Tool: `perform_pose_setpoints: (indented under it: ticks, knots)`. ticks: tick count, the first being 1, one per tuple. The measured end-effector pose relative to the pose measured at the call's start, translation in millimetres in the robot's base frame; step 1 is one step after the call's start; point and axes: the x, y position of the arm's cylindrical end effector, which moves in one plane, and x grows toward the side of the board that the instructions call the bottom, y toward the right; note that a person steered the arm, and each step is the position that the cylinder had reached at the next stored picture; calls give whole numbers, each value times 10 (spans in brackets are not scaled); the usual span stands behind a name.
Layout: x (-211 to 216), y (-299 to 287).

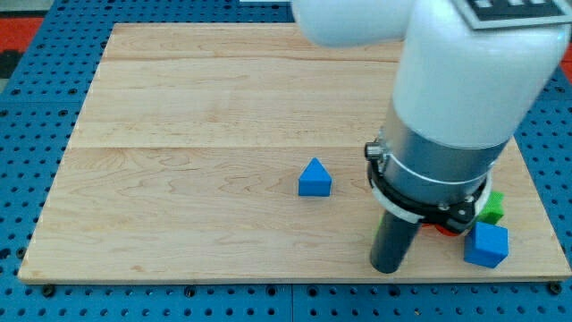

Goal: Push the blue triangle to the red star

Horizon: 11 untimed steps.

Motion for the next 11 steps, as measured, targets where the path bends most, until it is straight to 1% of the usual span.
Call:
perform_pose_setpoints:
  ticks: [3,4,5,6,7,8,9,10,11]
  knots:
    - [-21,28]
    - [-41,-240]
    - [-76,-701]
    - [-439,-1275]
    - [-892,-1557]
    - [-1104,-1571]
    - [-1110,-1311]
    - [-1110,-455]
    - [-1110,87]
